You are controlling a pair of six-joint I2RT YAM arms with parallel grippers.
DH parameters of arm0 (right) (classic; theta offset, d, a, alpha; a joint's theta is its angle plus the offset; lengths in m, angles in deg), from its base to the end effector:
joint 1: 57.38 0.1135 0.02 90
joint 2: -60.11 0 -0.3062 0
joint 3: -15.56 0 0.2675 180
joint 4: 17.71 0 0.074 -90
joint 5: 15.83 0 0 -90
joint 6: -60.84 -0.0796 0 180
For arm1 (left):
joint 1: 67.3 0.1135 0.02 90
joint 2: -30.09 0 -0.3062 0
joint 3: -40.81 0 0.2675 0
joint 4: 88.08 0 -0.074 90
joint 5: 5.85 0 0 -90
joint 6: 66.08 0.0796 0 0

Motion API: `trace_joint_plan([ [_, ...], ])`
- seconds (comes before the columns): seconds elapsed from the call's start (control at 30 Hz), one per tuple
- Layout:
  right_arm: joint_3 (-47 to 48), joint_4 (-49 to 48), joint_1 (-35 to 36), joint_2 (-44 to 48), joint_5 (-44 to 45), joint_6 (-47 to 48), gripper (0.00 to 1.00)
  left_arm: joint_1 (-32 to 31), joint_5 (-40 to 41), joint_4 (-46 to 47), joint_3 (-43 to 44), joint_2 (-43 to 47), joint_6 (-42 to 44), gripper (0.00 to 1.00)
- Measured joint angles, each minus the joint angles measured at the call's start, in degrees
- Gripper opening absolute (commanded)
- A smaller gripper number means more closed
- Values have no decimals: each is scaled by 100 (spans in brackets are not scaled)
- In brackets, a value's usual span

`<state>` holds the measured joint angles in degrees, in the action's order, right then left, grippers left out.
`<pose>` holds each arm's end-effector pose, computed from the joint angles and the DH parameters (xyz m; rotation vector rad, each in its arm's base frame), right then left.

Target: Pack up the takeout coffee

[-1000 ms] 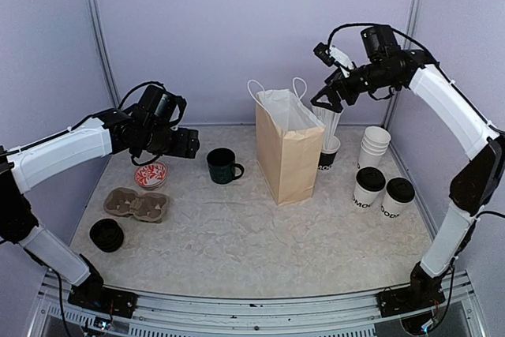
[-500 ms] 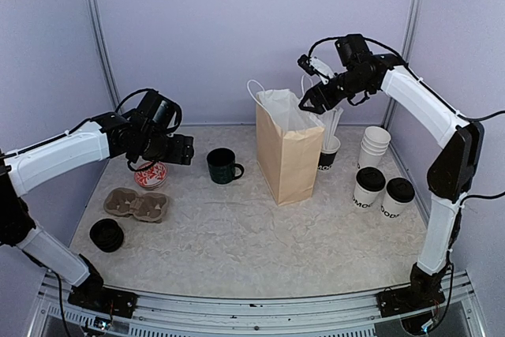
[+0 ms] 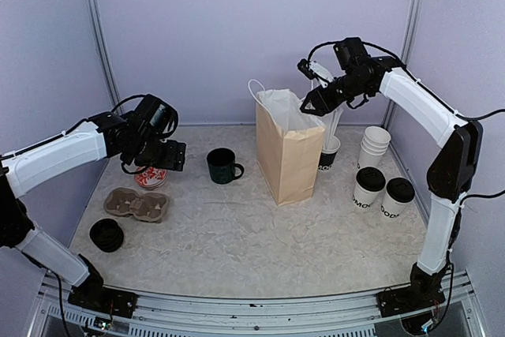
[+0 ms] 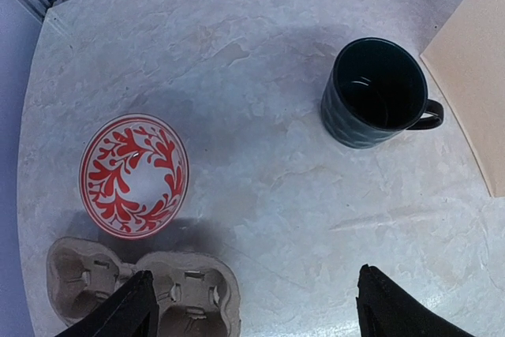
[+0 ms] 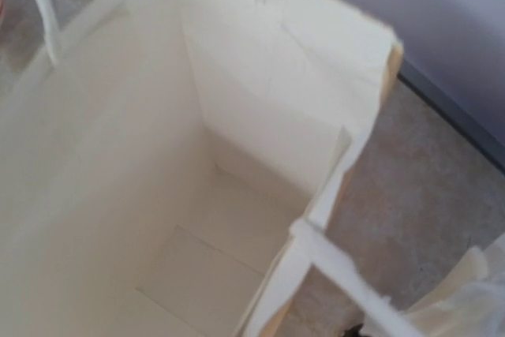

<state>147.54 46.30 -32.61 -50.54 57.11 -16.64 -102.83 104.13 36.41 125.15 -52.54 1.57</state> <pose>0.4329 0.2255 0.3956 -0.8835 2.1429 0.4531 0.2892 -0.1731 0.3051 0.1398 2.4276 -0.0097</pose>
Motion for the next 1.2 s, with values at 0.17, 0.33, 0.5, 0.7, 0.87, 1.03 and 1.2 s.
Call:
trace_joint_plan([
  [0.17,-61,50,0,-4,-2,-2,25,66,13,-118,0,39,-44,85],
  [0.33,-61,103,13,-4,-221,0,0,125,20,-310,0,66,-170,83],
  [0.5,-107,138,24,61,-470,46,0,730,-173,-721,2,66,-619,79],
  [0.7,-291,352,24,439,-911,142,0,1449,-448,-1189,-68,120,-940,76],
  [0.87,-522,496,24,883,-1099,332,0,1744,-472,-1519,-492,146,-1156,66],
  [1.03,-1130,531,24,1488,-1294,577,0,1860,-345,-1821,-879,61,-1379,60],
  [1.2,-1593,531,24,1805,-1552,804,0,1873,-382,-1821,-1080,-44,-1381,55],
])
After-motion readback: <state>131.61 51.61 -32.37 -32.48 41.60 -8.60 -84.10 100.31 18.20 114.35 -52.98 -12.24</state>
